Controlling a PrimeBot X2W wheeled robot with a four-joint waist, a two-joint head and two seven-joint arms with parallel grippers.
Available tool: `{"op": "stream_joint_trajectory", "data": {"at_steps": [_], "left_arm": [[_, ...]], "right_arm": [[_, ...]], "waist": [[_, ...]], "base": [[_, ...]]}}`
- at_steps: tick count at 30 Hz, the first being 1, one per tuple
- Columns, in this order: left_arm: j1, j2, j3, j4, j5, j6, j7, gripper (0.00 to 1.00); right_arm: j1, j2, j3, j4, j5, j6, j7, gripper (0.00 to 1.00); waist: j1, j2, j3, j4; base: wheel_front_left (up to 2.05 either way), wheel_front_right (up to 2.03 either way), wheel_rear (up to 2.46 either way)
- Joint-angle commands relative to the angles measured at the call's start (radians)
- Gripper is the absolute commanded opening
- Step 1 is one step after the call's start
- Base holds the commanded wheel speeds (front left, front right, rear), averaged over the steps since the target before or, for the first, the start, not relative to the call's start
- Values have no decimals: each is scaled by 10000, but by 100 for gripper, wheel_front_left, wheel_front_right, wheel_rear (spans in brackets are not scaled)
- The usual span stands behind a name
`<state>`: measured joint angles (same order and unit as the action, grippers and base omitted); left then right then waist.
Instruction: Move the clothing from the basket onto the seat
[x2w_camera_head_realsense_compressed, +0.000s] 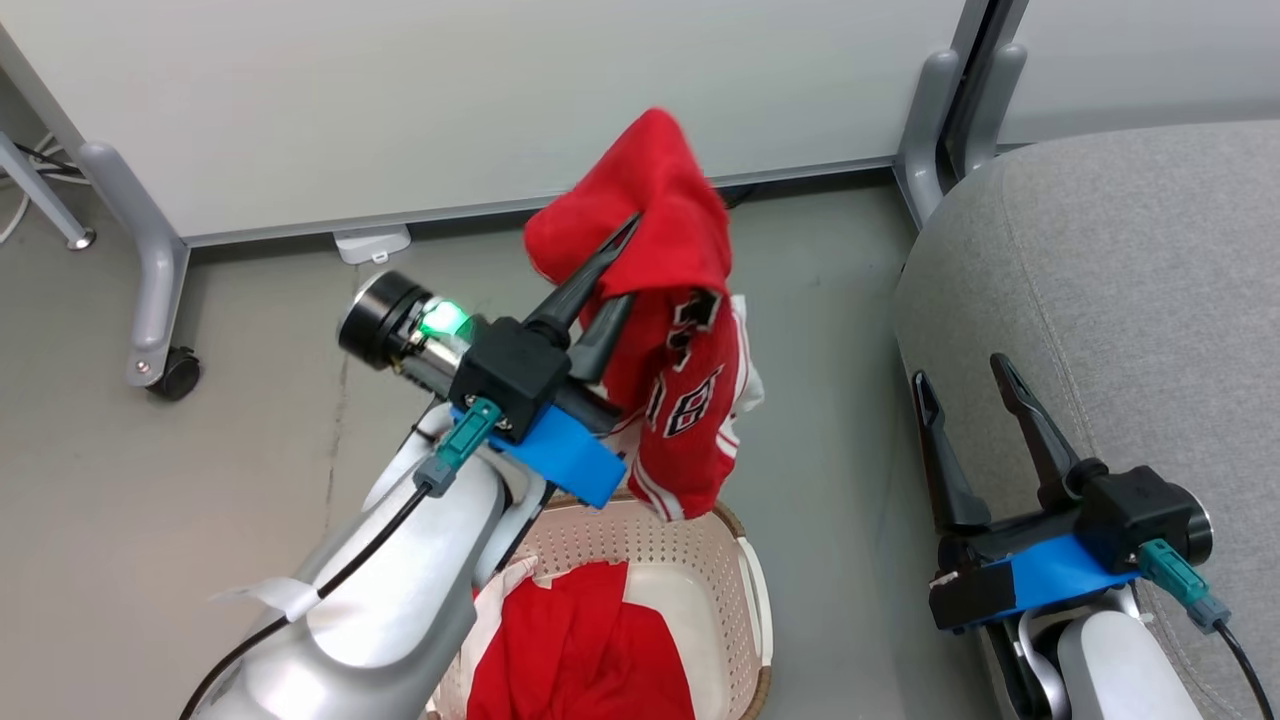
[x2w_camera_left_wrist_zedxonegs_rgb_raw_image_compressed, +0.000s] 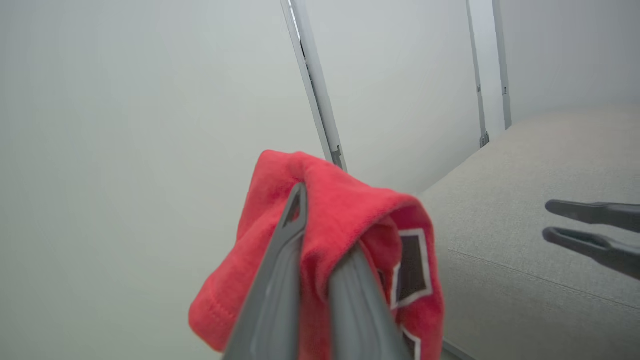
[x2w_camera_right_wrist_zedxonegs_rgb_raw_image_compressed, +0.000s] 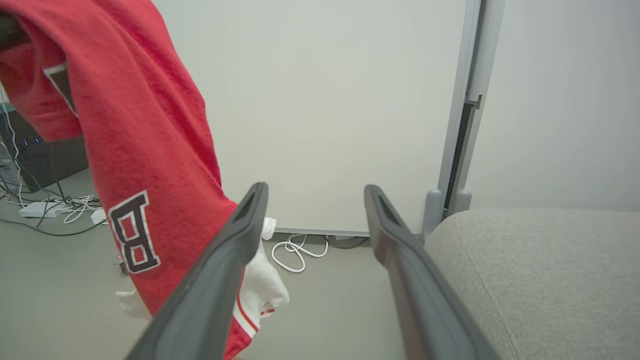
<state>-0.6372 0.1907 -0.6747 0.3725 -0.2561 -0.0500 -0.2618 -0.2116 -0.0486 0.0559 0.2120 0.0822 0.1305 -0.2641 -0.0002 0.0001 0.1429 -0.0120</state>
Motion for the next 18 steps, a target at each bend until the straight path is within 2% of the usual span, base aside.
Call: {"op": "stream_joint_trajectory", "data": {"at_steps": [1,12,18], "left_arm": [[-271,-73,113,-351,220,-58,-47,0],[-541,-263,261,-896,616,-321,-38,0],[-470,-320,249,-764,677,-426,-38,0]], "right_arm": [[140,-32,3,-10,67,5,-6,100],[213,-32,49,-170,177,5,-6,100],[65,-31,404,-949,390,5,-5,100]], "waist": [[2,-1,-81,-10],[2,-1,-298,-79],[2,-1,-344,-86]], "base": [[0,0,0],[0,0,0],[0,0,0]]}}
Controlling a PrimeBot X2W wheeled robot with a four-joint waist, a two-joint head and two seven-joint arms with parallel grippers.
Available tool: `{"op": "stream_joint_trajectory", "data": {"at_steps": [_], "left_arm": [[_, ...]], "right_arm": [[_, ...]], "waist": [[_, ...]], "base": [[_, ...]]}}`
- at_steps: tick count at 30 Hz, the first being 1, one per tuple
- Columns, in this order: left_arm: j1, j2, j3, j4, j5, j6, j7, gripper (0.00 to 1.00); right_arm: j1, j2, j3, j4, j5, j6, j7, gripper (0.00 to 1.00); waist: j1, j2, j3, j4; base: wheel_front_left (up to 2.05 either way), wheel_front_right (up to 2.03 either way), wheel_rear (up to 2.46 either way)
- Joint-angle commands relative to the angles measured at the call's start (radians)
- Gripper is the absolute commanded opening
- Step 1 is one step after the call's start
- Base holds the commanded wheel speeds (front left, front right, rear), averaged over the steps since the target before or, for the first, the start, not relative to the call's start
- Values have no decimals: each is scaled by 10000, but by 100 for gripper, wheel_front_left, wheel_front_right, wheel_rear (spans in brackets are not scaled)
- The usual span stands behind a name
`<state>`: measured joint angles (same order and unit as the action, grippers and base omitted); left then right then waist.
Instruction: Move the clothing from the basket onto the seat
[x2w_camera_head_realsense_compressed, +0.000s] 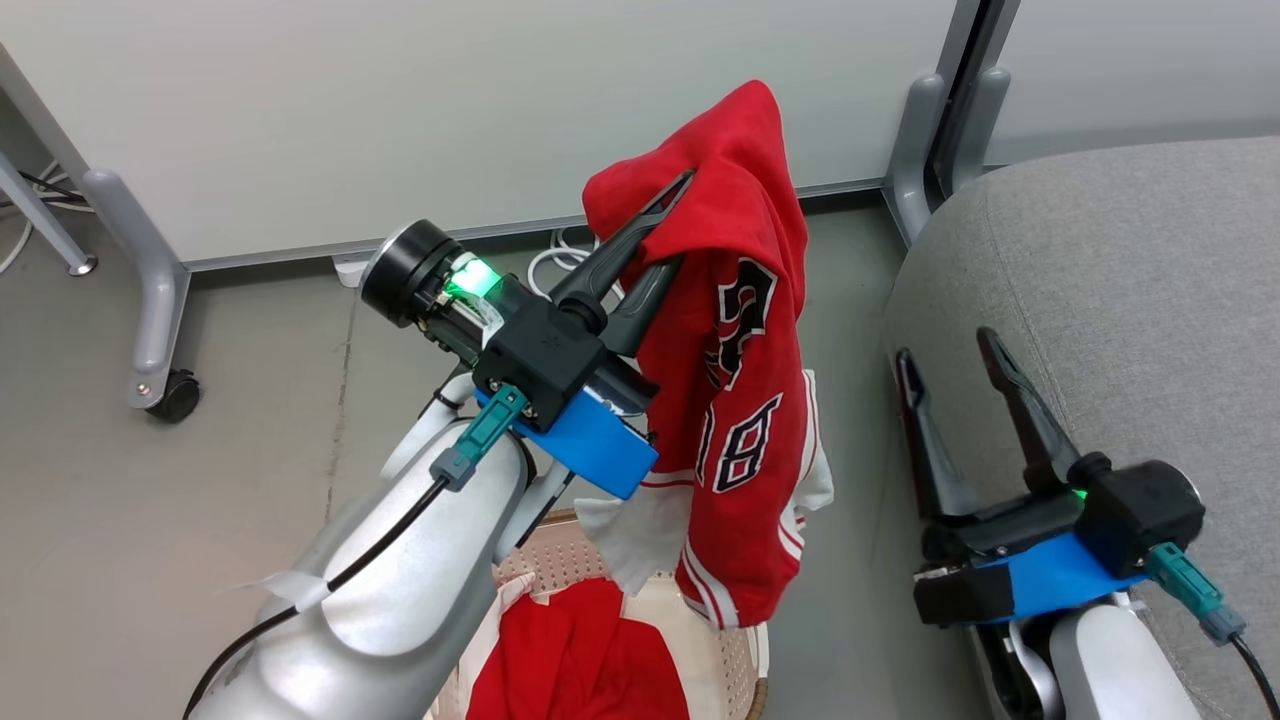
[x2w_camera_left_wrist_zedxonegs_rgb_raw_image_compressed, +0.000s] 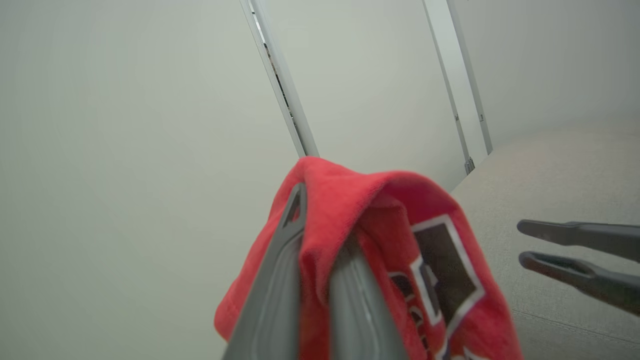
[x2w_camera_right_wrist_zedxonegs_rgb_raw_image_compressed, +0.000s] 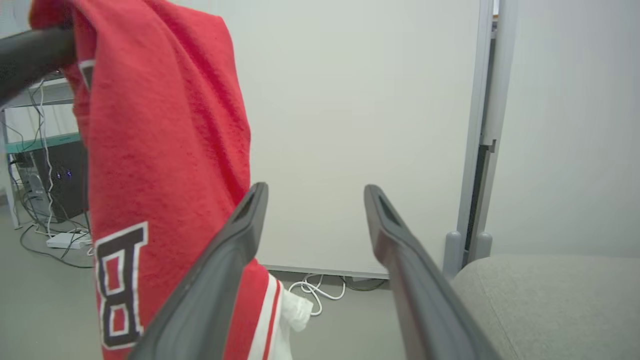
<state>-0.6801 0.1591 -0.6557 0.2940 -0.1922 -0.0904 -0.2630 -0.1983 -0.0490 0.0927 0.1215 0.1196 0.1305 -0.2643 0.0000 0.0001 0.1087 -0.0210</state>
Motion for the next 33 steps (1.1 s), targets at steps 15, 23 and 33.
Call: {"op": "stream_joint_trajectory", "data": {"at_steps": [15,23,33], "left_arm": [[-137,-248,39,260,190,-161,-27,0],[-143,-469,-182,199,303,-239,-27,0],[-44,-696,-469,149,335,-314,-27,0]], "right_arm": [[-752,-28,1808,-536,-45,5,-3,100],[-1715,-28,2203,623,-60,5,-4,100],[-2196,-27,2376,1874,64,5,-4,48]], "waist": [[0,-1,2,129],[0,-1,101,264],[0,-1,125,408]], "base": [[0,0,0],[0,0,0],[0,0,0]]}}
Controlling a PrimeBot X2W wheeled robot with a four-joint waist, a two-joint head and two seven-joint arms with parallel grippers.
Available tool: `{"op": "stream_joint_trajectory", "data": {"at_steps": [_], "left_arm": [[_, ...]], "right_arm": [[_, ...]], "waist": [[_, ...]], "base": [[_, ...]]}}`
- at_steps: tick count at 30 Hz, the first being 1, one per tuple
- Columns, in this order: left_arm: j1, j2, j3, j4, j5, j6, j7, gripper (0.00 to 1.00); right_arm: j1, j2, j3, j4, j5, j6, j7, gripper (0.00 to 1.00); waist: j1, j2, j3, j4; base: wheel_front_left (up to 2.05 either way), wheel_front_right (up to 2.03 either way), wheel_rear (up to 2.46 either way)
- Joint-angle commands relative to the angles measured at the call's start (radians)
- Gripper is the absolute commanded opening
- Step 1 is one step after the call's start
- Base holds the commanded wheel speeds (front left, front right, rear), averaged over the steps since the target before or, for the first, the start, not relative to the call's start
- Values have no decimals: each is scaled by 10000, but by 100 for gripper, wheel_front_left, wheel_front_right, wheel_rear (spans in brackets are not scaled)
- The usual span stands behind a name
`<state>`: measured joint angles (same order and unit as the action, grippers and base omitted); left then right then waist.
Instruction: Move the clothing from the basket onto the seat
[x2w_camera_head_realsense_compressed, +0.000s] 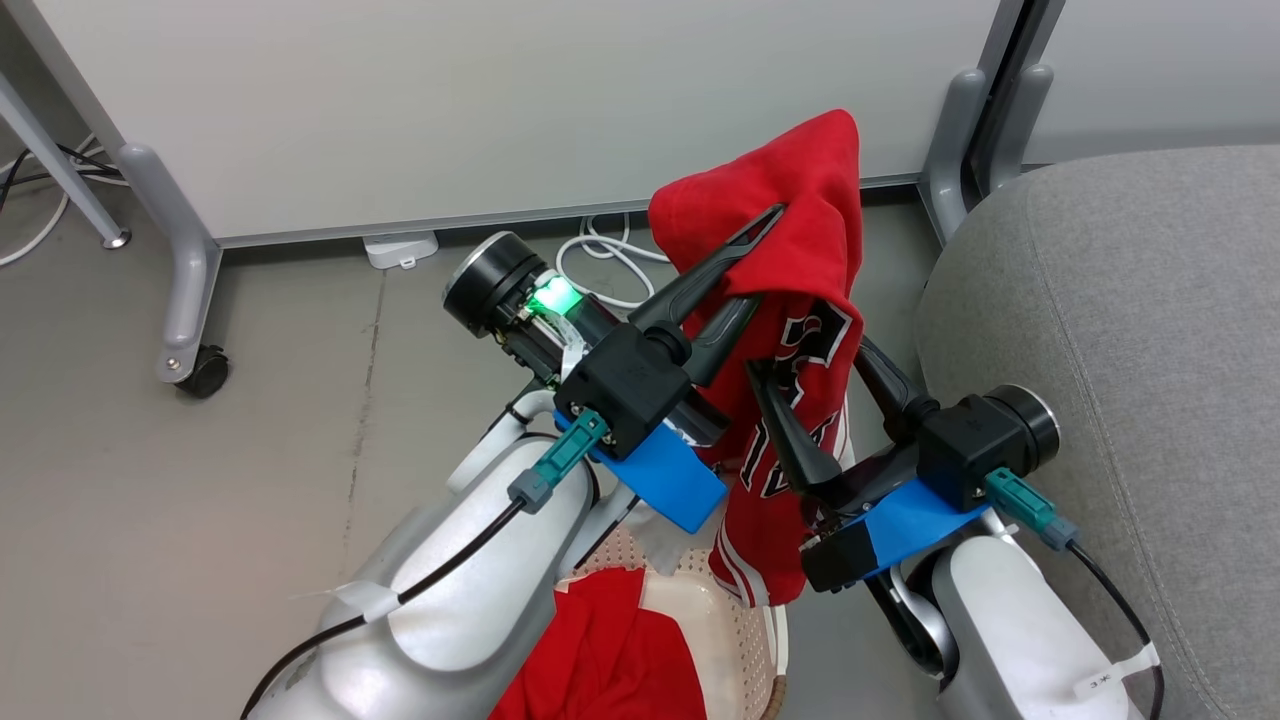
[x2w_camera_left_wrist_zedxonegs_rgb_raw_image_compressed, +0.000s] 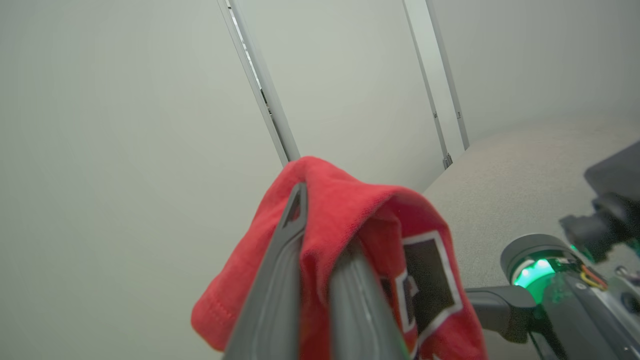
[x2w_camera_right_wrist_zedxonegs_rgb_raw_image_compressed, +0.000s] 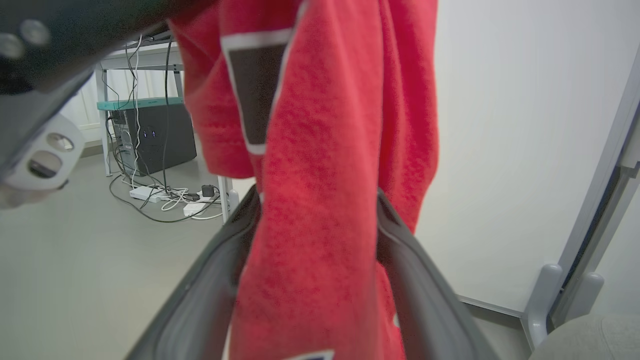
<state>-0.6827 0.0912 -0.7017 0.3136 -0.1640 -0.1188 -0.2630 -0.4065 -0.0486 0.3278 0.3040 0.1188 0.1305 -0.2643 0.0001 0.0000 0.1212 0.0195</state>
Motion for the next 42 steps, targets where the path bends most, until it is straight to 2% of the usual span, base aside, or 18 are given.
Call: {"op": "stream_joint_trajectory", "data": {"at_steps": [1,25,26,27,28,42], "left_arm": [[-6,-37,-18,-51,48,-33,-27,0],[258,-43,31,296,-44,-113,-25,0],[270,-52,47,305,-70,-115,-25,30],[289,-61,56,313,-98,-116,-25,82],[311,-67,68,338,-121,-118,-25,100],[465,-27,-229,485,-209,-111,-25,100]], "right_arm": [[-146,-31,50,88,121,5,-3,0],[148,-31,-66,117,222,5,-4,0],[154,-31,-84,110,225,5,-4,0],[158,-31,-98,101,233,5,-4,0],[165,-31,-110,97,247,5,-4,0],[225,-31,-613,79,310,5,-4,0]], "waist": [[-1,0,3,7],[-1,0,-93,-44],[-1,0,-95,-38],[-1,0,-97,-34],[-1,0,-102,-31],[-1,0,49,-42]], "base": [[0,0,0],[0,0,0],[0,0,0],[0,0,0],[0,0,0],[0,0,0]]}}
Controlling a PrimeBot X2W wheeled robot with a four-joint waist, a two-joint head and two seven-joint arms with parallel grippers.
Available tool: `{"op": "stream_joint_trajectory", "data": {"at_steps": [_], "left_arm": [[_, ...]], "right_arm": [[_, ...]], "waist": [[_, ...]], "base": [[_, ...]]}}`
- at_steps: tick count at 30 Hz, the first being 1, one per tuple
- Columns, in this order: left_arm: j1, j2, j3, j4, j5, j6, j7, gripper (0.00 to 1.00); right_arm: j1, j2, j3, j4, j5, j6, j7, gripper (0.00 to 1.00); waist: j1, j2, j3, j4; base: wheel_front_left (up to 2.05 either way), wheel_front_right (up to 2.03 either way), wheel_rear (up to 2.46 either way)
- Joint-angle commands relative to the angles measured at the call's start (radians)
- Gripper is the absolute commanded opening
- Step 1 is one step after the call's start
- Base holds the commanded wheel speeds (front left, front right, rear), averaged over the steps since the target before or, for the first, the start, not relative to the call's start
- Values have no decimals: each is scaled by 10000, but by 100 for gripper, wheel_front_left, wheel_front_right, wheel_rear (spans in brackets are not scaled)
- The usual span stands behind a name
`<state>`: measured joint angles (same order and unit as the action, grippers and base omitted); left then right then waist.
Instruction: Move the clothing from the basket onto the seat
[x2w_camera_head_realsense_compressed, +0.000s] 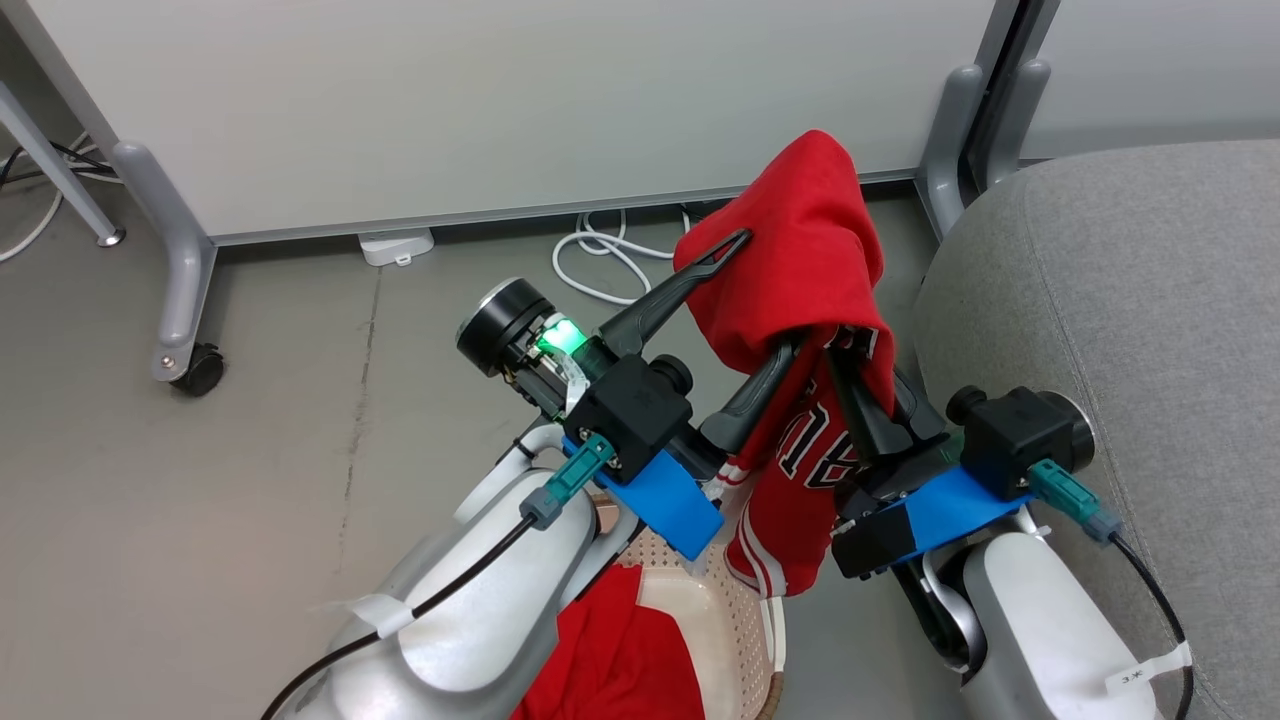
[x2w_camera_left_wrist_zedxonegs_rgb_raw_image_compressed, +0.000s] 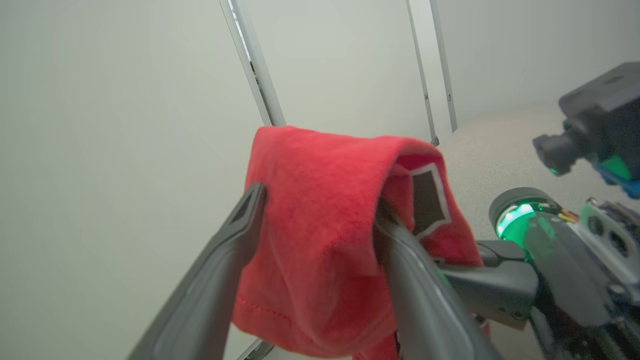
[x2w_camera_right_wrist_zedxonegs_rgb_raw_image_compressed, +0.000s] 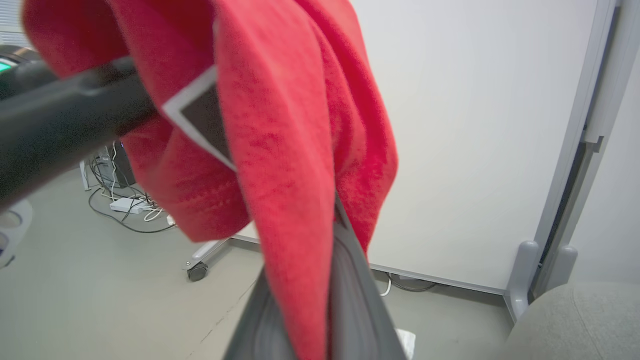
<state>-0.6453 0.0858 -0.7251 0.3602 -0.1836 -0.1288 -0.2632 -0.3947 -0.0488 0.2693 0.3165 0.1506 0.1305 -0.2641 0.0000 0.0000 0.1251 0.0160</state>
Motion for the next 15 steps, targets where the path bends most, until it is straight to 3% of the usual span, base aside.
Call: {"op": "stream_joint_trajectory", "data": {"at_steps": [1,15], "left_arm": [[109,38,-19,8,-18,-13,-23,100],[350,141,-417,-126,-1,-20,-23,100]], "right_arm": [[123,-29,-85,-52,-6,5,-6,0],[133,-26,-1429,-187,-295,5,-6,0]], "waist": [[0,0,32,-19],[0,0,510,-418]], "base": [[0,0,0],[0,0,0]]}}
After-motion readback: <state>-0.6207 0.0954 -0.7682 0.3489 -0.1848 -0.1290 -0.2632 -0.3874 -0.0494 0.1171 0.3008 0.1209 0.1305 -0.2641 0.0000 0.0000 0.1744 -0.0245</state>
